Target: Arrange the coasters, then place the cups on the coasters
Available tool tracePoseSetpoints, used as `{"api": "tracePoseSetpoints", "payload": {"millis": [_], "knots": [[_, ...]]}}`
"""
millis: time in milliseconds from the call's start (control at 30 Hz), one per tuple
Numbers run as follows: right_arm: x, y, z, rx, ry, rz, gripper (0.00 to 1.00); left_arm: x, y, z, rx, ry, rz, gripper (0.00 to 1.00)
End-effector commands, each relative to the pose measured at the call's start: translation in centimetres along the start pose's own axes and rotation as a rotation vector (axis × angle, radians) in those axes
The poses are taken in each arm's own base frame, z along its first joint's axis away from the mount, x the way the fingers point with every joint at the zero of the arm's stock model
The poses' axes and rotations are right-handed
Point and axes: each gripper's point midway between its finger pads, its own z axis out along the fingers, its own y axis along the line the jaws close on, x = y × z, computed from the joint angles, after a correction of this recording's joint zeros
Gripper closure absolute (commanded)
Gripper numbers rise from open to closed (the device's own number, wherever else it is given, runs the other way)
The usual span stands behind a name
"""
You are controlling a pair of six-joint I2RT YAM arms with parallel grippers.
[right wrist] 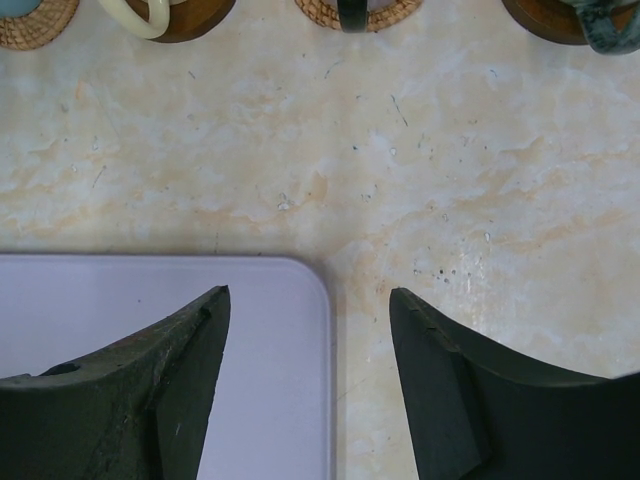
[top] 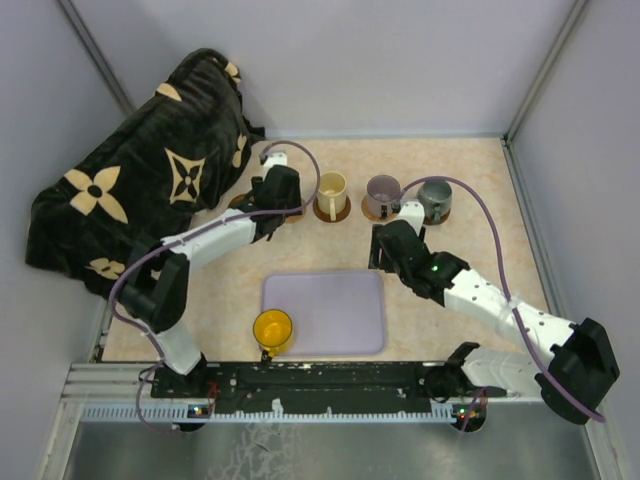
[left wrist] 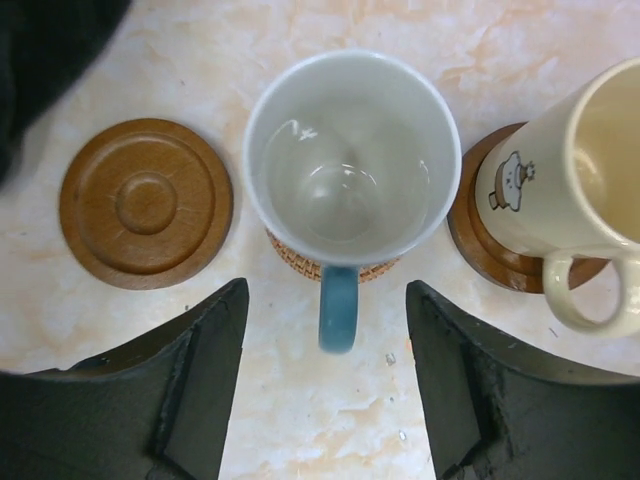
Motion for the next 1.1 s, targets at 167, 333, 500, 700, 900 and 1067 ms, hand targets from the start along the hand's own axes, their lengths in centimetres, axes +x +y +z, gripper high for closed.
{"api": "tracePoseSetpoints", "payload": {"millis": [167, 333, 500, 700, 900, 1067], "knots": [[-2.3, 0.0, -0.3, 0.016, -0.069, 0.062, 0.21, -0.9, 3.4, -8.9, -0.006, -0.018, -0.014, 0.27], [-2.9, -0.8, -0.2, 0.031, -0.076, 0.091, 0.11, 1.8, 3.9, -14.8, 0.092, 0.017, -0.009, 0.26], [-3.1, -0.8, -0.1, 0.027, -0.078, 0.104, 0.07, 6.7, 3.3, -19.7, 0.210, 0.132, -0.011, 0.25], [-3.1, -1.0, -0.1, 0.046, -0.069, 0.104, 0.03, 11.1, 2.6, -23.9, 0.311, 0.265, -0.043, 0.26], [-3.3, -1.2, -0.4, 0.048, -0.073, 0.119, 0.01, 13.5, 2.7, -26.8, 0.333, 0.361, -0.007, 0.25], [-3.0, -1.2, -0.5, 0.046, -0.065, 0.125, 0.01, 15.4, 2.7, -29.2, 0.357, 0.434, -0.002, 0.23]]}}
